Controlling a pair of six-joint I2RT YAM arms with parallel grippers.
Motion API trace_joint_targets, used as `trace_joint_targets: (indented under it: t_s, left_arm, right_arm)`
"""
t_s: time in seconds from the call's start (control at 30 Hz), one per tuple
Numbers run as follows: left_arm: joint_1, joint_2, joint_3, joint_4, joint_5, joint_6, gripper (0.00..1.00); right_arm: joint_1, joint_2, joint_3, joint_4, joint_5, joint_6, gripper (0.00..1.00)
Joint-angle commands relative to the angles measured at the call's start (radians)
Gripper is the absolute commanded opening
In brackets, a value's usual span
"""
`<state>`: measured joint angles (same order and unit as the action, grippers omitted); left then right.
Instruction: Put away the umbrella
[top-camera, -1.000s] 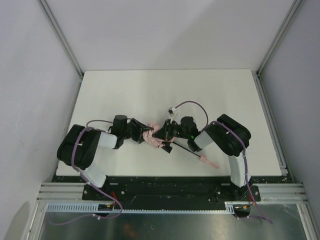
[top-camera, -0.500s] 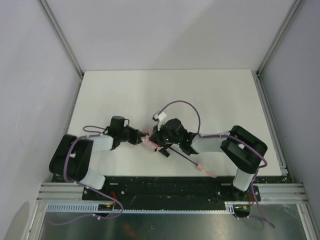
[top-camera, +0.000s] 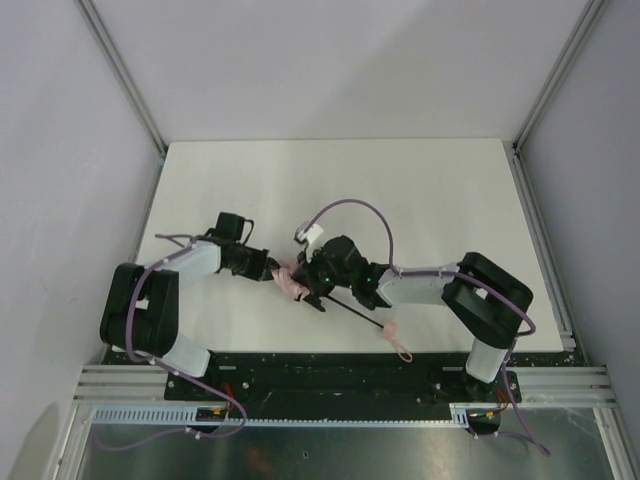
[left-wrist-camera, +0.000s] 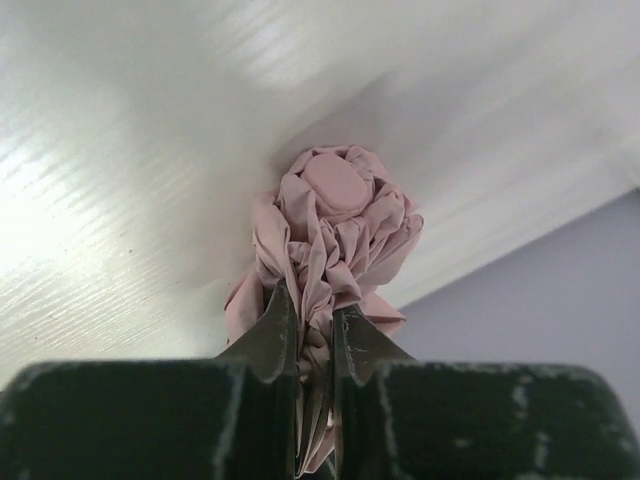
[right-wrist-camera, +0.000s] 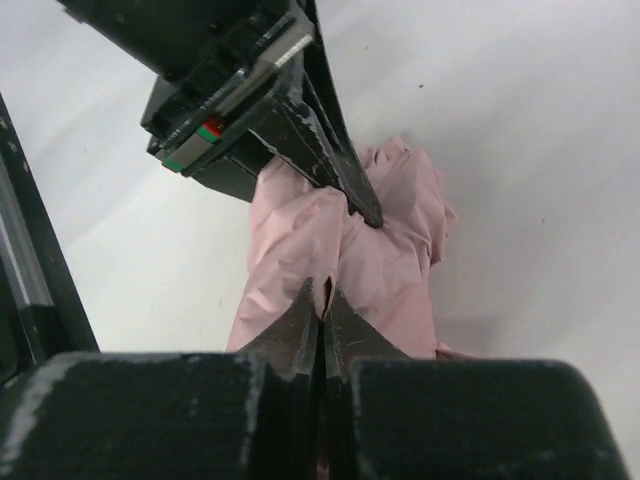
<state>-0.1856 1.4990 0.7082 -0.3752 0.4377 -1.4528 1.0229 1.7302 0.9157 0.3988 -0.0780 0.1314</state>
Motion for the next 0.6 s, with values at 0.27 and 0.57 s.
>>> trace_joint_targets:
  t_s: [0.27, 0.57]
  left_arm:
    - [-0.011, 0.094, 0.151, -0.182, -0.404, 0.130, 0.00]
    - [-0.043, 0.121, 0.146, -0.183, -0.449, 0.136, 0.00]
  right_arm:
    - [-0.252, 0.117, -0.017, 0.716, -0.674, 0.815, 0.00]
    - [-0.260, 0.175, 0.005, 1.113, -0.656, 1.365, 0.00]
